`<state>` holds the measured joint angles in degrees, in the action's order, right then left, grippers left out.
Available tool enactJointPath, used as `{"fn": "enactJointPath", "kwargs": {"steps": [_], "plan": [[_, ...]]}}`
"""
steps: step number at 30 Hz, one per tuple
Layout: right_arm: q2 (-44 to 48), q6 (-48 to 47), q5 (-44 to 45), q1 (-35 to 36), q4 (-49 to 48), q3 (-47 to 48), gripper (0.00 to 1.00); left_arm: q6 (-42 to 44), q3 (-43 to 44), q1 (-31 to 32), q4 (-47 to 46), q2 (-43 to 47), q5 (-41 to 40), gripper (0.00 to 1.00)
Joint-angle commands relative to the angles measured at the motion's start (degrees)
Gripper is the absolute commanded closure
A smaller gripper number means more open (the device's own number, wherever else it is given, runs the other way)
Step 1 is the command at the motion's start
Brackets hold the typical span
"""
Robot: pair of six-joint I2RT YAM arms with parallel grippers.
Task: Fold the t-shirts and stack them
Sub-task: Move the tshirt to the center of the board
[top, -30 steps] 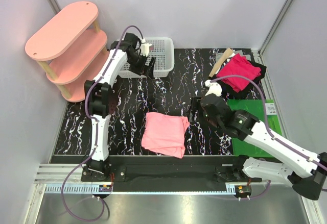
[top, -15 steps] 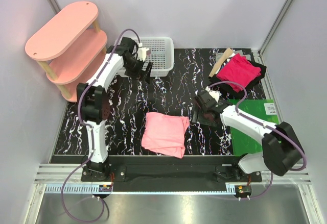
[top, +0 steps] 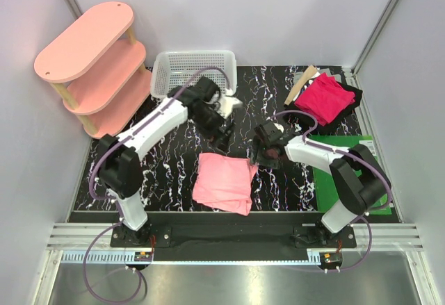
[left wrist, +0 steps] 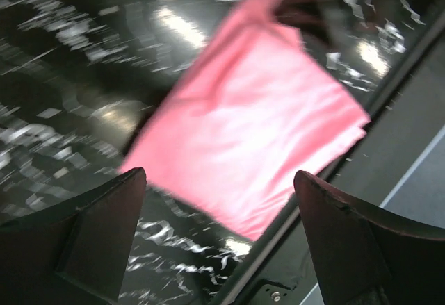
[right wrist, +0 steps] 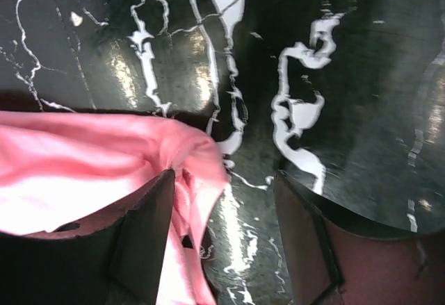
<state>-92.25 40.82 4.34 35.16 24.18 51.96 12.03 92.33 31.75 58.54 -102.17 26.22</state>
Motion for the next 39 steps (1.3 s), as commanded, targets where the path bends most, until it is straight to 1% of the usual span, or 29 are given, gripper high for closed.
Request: {"fn": "enactJointPath", "kwargs": {"steps": [1, 4, 5, 7, 8, 9, 12, 14, 15, 19, 23, 24, 29, 31, 32, 33, 34, 35, 36, 37, 38, 39], "plan": [[-2.4, 0.49, -3.11, -0.09, -3.79, 2.17, 0.35, -1.31, -0.4, 6.82, -0.98, 1.89, 1.65, 0.09], [-3.81, 0.67, -3.55, -0.18, -4.58, 2.26, 0.42, -1.48, -0.49, 10.16, -0.89, 1.54, 1.73, 0.09], [-4.25, 0.58, -3.55, -0.09, -4.67, 2.26, 0.48, -1.4, -0.58, 10.96, -0.89, 1.45, 1.73, 0.1], [-5.22, 0.49, -3.99, -0.09, -5.2, 2.26, 0.55, -1.22, -0.75, 13.42, -0.8, 1.19, 1.21, 0.1], [-5.66, 0.49, -4.07, -0.18, -5.37, 2.26, 0.6, -1.4, -0.67, 14.12, -0.89, 1.01, 1.03, 0.09], [-6.45, 0.58, -4.16, -0.26, -5.46, 2.26, 0.68, -1.57, -0.75, 15.52, -0.89, 0.83, 1.29, 0.1], [-7.33, 0.4, -4.25, -0.26, -5.81, 2.35, 0.79, -2.89, -1.89, 18.77, -1.15, -0.31, 1.03, 0.07], [-7.6, 0.23, -5.56, -0.53, -5.9, 2.61, 0.83, -3.77, -3.03, 20.1, -1.59, -1.88, 0.68, 0.07], [-7.68, -0.03, -6.0, -1.14, -5.82, 2.79, 0.9, -5.08, -3.3, 21.07, -2.11, -2.68, 0.85, 0.07], [-5.93, -0.65, -6.89, -2.81, -5.55, 4.1, 1.0, -8.95, -1.2, 21.87, -2.21, -7.33, -0.29, 0.07], [-3.3, -1.0, -7.33, -3.25, -4.5, 4.81, 1.0, -11.94, 1.35, 21.87, -2.82, -12.34, -2.48, 0.07], [-2.51, -0.92, -7.24, -3.25, -3.98, 4.73, 1.0, -14.29, 1.62, 21.87, -3.34, -13.22, -3.62, 0.07], [-0.48, -0.39, -6.71, -3.43, -3.36, 2.44, 1.0, -18.01, 1.1, 22.22, -3.79, -19.72, -5.92, 0.07], [-0.13, -0.13, -7.06, -3.43, -3.36, 1.83, 1.0, -18.62, 0.83, 22.04, -3.61, -21.31, -5.3, 0.13], [0.05, 0.14, -7.5, -3.43, -3.35, 1.74, 1.0, -18.62, 0.48, 21.87, -3.61, -20.88, -5.21, 0.24], [0.22, 0.05, -7.76, -3.43, -3.27, 1.65, 1.0, -18.8, -0.83, 20.47, -3.96, -20.01, -5.3, 0.28], [0.49, 0.14, -8.11, -3.52, -3.27, 1.65, 1.0, -18.97, -1.71, 19.33, -4.83, -17.13, -5.3, 0.32], [0.66, 0.05, -8.29, -3.43, -3.27, 1.74, 1.0, -19.5, -2.59, 17.75, -6.41, -15.53, -4.43, 0.38], [0.75, 0.14, -8.47, -3.43, -3.35, 1.91, 1.0, -20.11, -3.9, 14.17, -7.21, -13.86, -4.33, 0.39], [0.75, -0.03, -8.47, -3.43, -3.27, 2.17, 1.0, -20.21, -4.18, 12.3, -7.74, -12.45, -4.77, 0.39], [0.58, -0.38, -8.82, -3.52, -3.35, 2.44, 1.0, -20.55, -4.88, 8.89, -9.92, -9.22, -5.64, 0.39], [0.4, -0.48, -9.17, -3.43, -3.35, 3.22, 1.0, -21.6, -6.62, 7.47, -10.9, -7.88, -5.91, 0.37]]}}
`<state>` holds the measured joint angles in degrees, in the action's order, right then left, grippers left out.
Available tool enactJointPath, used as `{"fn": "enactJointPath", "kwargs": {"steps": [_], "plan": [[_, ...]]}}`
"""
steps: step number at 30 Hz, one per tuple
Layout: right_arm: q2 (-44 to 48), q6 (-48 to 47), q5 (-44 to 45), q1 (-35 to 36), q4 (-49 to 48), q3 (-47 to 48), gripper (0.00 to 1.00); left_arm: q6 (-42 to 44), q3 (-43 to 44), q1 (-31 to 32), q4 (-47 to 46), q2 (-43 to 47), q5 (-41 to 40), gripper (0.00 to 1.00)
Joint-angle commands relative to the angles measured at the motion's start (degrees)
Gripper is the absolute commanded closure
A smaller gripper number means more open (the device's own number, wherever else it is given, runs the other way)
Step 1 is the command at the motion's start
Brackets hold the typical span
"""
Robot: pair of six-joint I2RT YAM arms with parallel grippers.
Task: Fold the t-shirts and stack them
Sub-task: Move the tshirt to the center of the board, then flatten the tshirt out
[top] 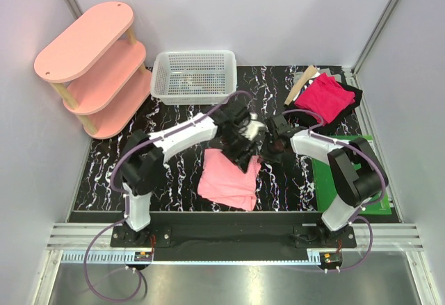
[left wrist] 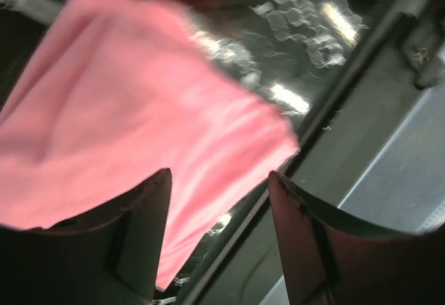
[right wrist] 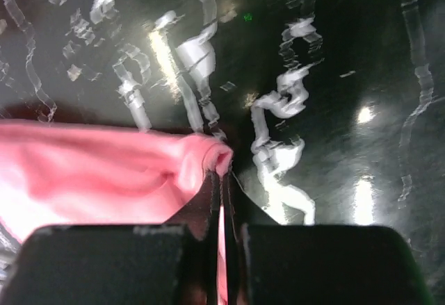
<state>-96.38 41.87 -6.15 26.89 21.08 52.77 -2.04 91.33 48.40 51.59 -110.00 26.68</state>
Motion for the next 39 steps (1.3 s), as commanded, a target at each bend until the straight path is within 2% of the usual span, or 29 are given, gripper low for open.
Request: {"fn": "enactJointPath", "kwargs": {"steps": [1, 4, 7, 13, 15, 16, 19, 26, 27, 30, 35, 36, 37, 38, 39], "plan": [[4.36, -1.7, 1.14, 4.83, -0.25, 2.86, 1.0, -8.06, -6.68, -10.33, -5.0, 1.17, -6.37, 0.37], [3.39, -1.7, 0.27, 4.83, -0.16, 4.26, 1.0, -9.11, -12.04, -10.17, -9.4, 5.83, -6.99, 0.34], [3.04, -1.61, 0.35, 4.83, 0.01, 4.44, 1.0, -9.47, -14.68, -7.45, -11.07, 8.12, -7.42, 0.31], [2.43, -1.52, 1.58, 4.74, 0.1, 4.44, 1.0, -8.42, -17.41, 3.08, -11.86, 11.64, -8.04, 0.3], [2.34, -1.61, 1.76, 4.66, 0.1, 4.62, 1.0, -8.5, -18.29, 4.33, -12.3, 12.61, -8.04, 0.26], [2.16, -1.53, 1.85, 4.57, 0.1, 4.71, 1.0, -8.5, -18.55, 4.77, -12.57, 12.87, -8.57, 0.19], [2.16, -1.35, 1.85, 4.57, 0.1, 4.88, 1.0, -8.59, -19.43, 4.77, -13.18, 12.62, -9.8, 0.1], [2.77, -1.08, 2.02, 4.57, 0.28, 4.88, 1.0, -10.52, -17.5, 5.91, -13.01, 7.09, -11.73, 0.1], [2.95, -1.0, 2.02, 4.48, 0.36, 4.8, 1.0, -10.7, -17.5, 6.26, -12.84, 6.55, -12.08, 0.12], [3.13, -0.74, 2.28, 4.48, 0.36, 4.53, 1.0, -10.26, -17.33, 8.1, -12.75, 5.58, -11.21, 0.29], [2.77, -0.91, 2.2, 4.39, 0.45, 4.97, 1.0, -9.3, -17.85, 9.34, -12.75, 5.67, -9.8, 0.3], [2.6, -1.0, 2.11, 4.39, 0.45, 5.14, 1.0, -9.12, -17.94, 9.69, -12.75, 5.49, -9.71, 0.34], [2.51, -0.91, 2.2, 4.31, 0.54, 5.41, 1.0, -8.86, -17.68, 9.78, -12.66, 5.32, -9.54, 0.44], [2.69, -0.91, 2.2, 4.31, 0.45, 5.41, 1.0, -8.68, -17.5, 9.87, -12.48, 5.23, -9.45, 0.59], [2.6, -1.0, 2.28, 4.31, 0.54, 5.58, 1.0, -8.42, -17.33, 10.04, -12.22, 4.62, -9.45, 0.89]]}}
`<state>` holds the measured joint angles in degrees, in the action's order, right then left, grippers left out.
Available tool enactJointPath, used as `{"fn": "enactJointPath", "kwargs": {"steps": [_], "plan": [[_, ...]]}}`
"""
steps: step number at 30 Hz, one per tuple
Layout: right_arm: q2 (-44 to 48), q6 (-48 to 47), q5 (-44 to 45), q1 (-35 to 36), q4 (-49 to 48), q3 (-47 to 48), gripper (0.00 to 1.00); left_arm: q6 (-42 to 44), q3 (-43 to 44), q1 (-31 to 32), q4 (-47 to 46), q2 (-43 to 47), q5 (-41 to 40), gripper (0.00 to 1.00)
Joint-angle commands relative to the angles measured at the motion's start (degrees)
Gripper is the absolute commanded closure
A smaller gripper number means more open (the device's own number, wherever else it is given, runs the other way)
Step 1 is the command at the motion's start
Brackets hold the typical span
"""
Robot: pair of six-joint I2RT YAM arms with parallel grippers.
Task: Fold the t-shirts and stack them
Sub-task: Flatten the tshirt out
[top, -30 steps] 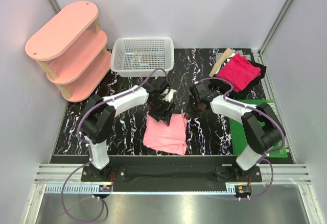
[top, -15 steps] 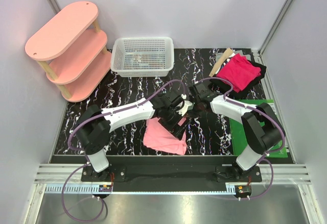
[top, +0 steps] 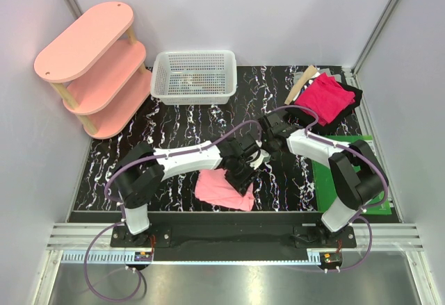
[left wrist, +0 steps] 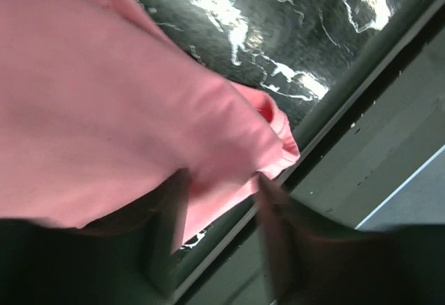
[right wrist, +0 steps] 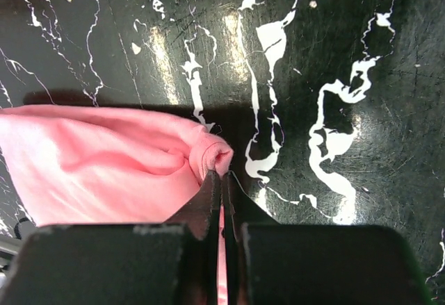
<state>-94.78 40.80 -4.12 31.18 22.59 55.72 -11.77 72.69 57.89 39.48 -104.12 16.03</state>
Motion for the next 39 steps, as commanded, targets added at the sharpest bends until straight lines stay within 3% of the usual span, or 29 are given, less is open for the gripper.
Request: {"fn": "enactJointPath", "kwargs": {"steps": [1, 10, 13, 16, 19, 29, 33, 39], "plan": [[1.18, 0.07, 0.34, 0.02, -0.88, 2.72, 1.0, 1.48, 2.01, 0.56, 0.24, -1.53, 0.93, 1.0], [2.23, -0.8, 0.78, -0.5, 0.26, 3.78, 1.0, 6.31, 5.09, -2.51, 5.16, 5.04, -2.85, 1.0], [3.11, -1.59, 0.96, -0.68, 1.66, 5.09, 1.0, 9.65, 10.36, -8.56, 10.51, 9.61, -3.2, 1.0], [6.0, -3.17, 2.18, -0.68, 4.91, 7.37, 1.0, 14.38, 18.87, -20.22, 18.14, 15.07, -3.46, 1.0], [9.25, -4.67, 3.5, -0.77, 8.51, 10.54, 1.0, 19.3, 22.14, -27.01, 22.2, 21.39, -7.31, 1.0], [24.9, -8.28, 6.32, -0.77, 21.96, 25.21, 1.0, 28.29, 13.19, -33.54, 29.5, 47.04, -18.57, 1.0], [30.17, -8.37, 7.02, -0.68, 25.92, 28.82, 1.0, 28.73, 8.8, -33.63, 31.88, 52.6, -22.0, 1.0], [33.78, -7.14, 6.84, -0.68, 28.65, 27.95, 1.0, 28.64, 3.7, -33.63, 32.41, 55.16, -20.43, 1.0]]}}
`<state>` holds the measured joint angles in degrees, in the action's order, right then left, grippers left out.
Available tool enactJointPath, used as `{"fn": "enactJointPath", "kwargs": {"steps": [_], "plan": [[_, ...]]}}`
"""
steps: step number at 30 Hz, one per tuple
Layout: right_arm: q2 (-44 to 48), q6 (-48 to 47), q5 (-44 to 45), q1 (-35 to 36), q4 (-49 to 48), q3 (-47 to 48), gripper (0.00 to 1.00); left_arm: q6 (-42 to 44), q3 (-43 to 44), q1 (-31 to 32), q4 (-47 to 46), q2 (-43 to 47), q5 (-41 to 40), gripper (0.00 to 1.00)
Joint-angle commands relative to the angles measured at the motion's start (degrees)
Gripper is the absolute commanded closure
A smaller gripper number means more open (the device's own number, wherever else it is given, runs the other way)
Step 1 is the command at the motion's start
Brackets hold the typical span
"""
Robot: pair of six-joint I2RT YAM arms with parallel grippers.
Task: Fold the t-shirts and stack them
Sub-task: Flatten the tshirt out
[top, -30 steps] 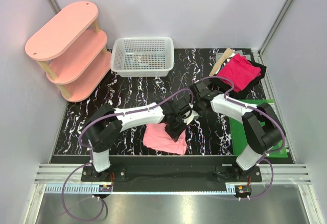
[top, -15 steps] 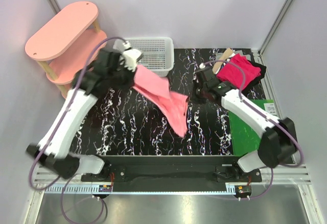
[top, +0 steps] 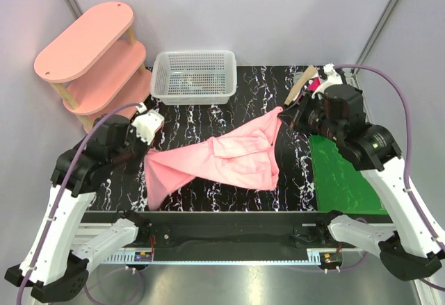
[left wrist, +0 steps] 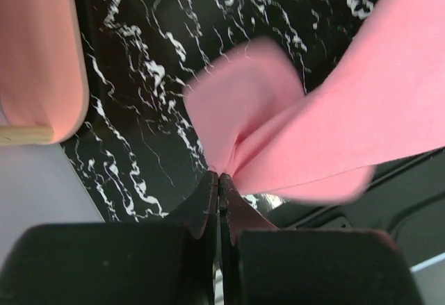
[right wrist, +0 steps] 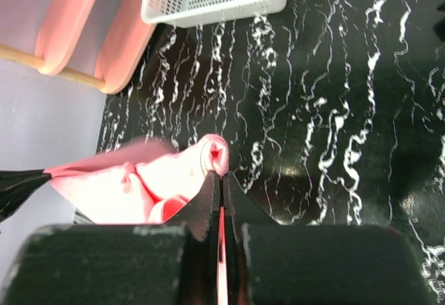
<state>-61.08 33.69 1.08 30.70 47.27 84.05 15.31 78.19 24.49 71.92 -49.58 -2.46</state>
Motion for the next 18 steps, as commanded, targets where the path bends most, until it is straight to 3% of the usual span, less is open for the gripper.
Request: {"fn": "enactJointPath", "kwargs": {"steps": [1, 8, 14, 18], "plan": [[0.0, 0.23, 1.73, -0.2, 3.97, -1.68, 1.0, 2.09, -2.77, -0.23, -0.03, 0.63, -1.85, 1.0], [-2.38, 0.58, 1.64, -0.2, 2.83, -5.56, 1.0, 3.67, -6.83, -0.23, -3.27, -0.34, -4.3, 1.0], [-1.76, -0.47, 3.14, -0.29, 2.66, -5.13, 1.0, 1.74, -2.61, -0.41, -7.58, -1.83, -5.55, 1.0], [-0.1, -0.65, 2.61, -0.2, 3.01, -5.56, 1.0, 0.95, -3.48, -0.93, -5.05, -1.22, -1.51, 0.87]]}}
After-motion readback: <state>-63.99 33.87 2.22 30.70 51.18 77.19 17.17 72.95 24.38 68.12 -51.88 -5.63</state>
